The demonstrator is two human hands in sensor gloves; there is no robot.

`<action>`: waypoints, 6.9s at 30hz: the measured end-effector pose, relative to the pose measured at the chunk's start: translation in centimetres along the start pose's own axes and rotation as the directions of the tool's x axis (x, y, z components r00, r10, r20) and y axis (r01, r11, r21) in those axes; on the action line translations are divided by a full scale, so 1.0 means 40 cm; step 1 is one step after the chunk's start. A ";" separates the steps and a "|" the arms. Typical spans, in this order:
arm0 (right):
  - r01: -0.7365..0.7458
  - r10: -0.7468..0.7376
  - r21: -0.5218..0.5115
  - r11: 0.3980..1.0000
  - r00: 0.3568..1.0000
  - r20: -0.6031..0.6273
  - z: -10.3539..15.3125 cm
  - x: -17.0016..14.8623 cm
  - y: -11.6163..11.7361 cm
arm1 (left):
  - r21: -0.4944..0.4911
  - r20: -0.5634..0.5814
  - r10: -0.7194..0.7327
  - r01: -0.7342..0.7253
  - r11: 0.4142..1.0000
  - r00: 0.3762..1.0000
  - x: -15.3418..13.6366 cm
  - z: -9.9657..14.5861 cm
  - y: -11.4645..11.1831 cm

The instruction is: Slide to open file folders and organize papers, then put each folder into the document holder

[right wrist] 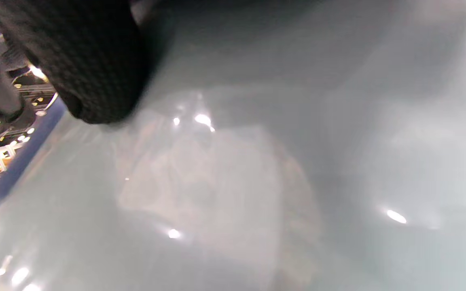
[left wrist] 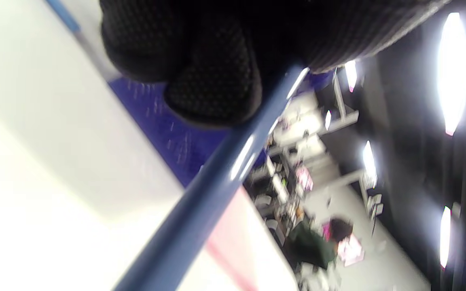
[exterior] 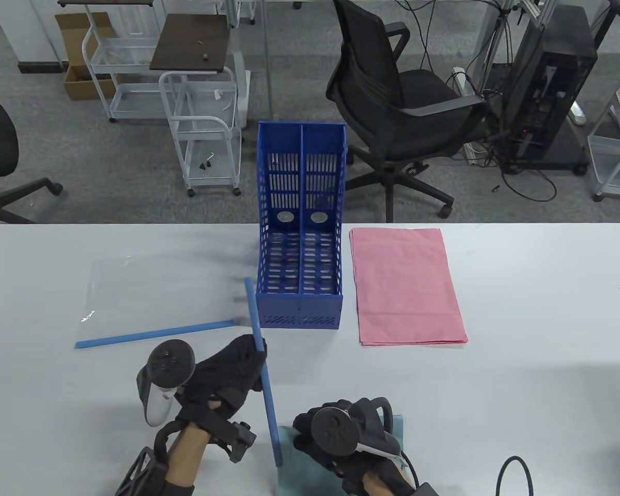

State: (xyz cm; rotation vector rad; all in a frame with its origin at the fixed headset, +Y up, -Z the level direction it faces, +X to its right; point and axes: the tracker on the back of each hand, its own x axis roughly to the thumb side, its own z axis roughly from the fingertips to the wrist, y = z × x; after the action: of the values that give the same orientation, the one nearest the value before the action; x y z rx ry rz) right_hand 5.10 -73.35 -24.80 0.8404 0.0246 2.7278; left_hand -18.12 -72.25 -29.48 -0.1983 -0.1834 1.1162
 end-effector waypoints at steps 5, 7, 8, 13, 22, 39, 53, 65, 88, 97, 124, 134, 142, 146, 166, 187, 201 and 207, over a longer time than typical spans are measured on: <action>0.080 -0.097 -0.100 0.992 0.980 -0.175 0.007 -0.063 -0.022 | -0.208 -0.033 -0.092 0.083 0.975 0.995 -0.011 -0.024 -0.115; 0.134 -0.170 -0.151 0.980 0.949 -0.267 0.010 -0.106 -0.035 | -0.293 -0.050 -0.097 0.078 0.953 0.994 -0.017 -0.029 -0.147; 0.160 -0.196 -0.144 0.977 0.937 -0.289 0.010 -0.121 -0.038 | -0.305 -0.050 -0.110 0.089 0.948 0.993 -0.019 -0.031 -0.153; 0.262 -0.333 -0.221 0.939 0.852 -0.404 0.018 -0.183 -0.041 | -0.384 -0.041 -0.205 0.174 0.907 0.978 -0.018 -0.039 -0.167; 0.349 -0.455 -0.300 0.888 0.762 -0.461 0.036 -0.233 -0.053 | -0.518 -0.017 -0.245 0.201 0.831 0.969 -0.026 -0.043 -0.156; 0.335 -0.474 -0.348 0.875 0.740 -0.478 0.047 -0.247 -0.061 | -0.574 -0.019 -0.269 0.210 0.792 0.963 -0.034 -0.043 -0.148; 0.369 -0.541 -0.496 0.786 0.799 -0.263 0.081 -0.230 -0.117 | -0.725 -0.131 -0.146 0.006 0.689 0.980 -0.083 -0.040 -0.187; 0.258 -0.472 -0.613 0.746 0.855 -0.215 0.123 -0.209 -0.169 | -0.711 -0.131 0.044 -0.125 0.692 0.990 -0.070 -0.038 -0.163; 0.012 -0.043 -0.064 0.998 0.861 -0.506 0.048 -0.191 -0.025 | 0.301 0.548 0.349 -0.568 0.767 0.761 0.076 0.007 0.158; 0.050 -0.089 -0.090 0.995 0.850 -0.520 0.056 -0.197 -0.035 | 0.399 0.570 0.299 -0.576 0.713 0.765 0.150 -0.133 0.107; 0.083 -0.094 -0.045 0.996 0.848 -0.521 0.053 -0.197 -0.022 | 0.343 0.163 0.203 -0.249 0.906 0.965 0.028 -0.337 0.076; 0.079 -0.082 -0.029 0.996 0.840 -0.536 0.052 -0.206 -0.019 | 0.107 -0.040 -0.151 0.154 0.982 0.988 -0.029 -0.235 0.197; 0.061 -0.052 -0.002 0.998 0.842 -0.538 0.050 -0.204 -0.015 | -0.157 -0.486 -0.703 0.740 0.655 0.519 -0.178 -0.217 0.195; 0.062 -0.052 0.000 0.998 0.840 -0.540 0.051 -0.207 -0.016 | -0.226 -0.507 -0.717 0.728 0.647 0.479 -0.214 -0.234 0.180; 0.077 -0.050 0.026 0.997 0.838 -0.543 0.049 -0.215 -0.010 | -0.144 -0.499 -0.822 0.909 0.391 0.274 -0.185 -0.301 0.137; 0.087 -0.073 0.003 0.996 0.857 -0.511 0.045 -0.205 -0.012 | -0.257 -0.256 -0.904 0.878 0.405 0.342 -0.114 -0.146 0.129; 0.356 -0.358 -0.043 0.934 0.924 -0.131 0.027 -0.112 -0.013 | -0.457 0.098 -0.747 0.697 0.553 0.657 0.061 0.065 -0.002; 0.399 -0.404 -0.064 0.915 0.909 -0.106 0.021 -0.085 -0.005 | -0.547 0.157 -0.570 0.551 0.630 0.807 0.098 0.050 -0.059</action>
State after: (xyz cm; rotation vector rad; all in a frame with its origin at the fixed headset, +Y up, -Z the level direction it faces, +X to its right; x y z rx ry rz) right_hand 8.31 -74.16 -25.97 0.5844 0.1494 2.3736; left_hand -14.89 -69.60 -26.77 -0.6548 -0.5217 0.3909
